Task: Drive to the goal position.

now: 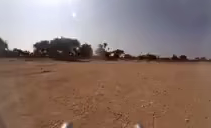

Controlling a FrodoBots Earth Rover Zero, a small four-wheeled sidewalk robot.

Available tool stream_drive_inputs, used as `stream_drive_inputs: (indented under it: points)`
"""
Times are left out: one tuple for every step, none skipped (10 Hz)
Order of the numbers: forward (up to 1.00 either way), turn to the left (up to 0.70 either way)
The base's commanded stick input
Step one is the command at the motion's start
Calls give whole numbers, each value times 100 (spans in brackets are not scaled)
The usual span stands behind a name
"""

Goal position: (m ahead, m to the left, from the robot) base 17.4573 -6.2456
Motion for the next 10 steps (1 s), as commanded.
stream_drive_inputs:
  points:
    - [70, -6]
    - [70, -17]
    - [70, -28]
    - [70, -33]
    - [70, -33]
    - [70, -22]
    - [70, -10]
    - [70, 0]
    - [70, 0]
    - [70, 0]
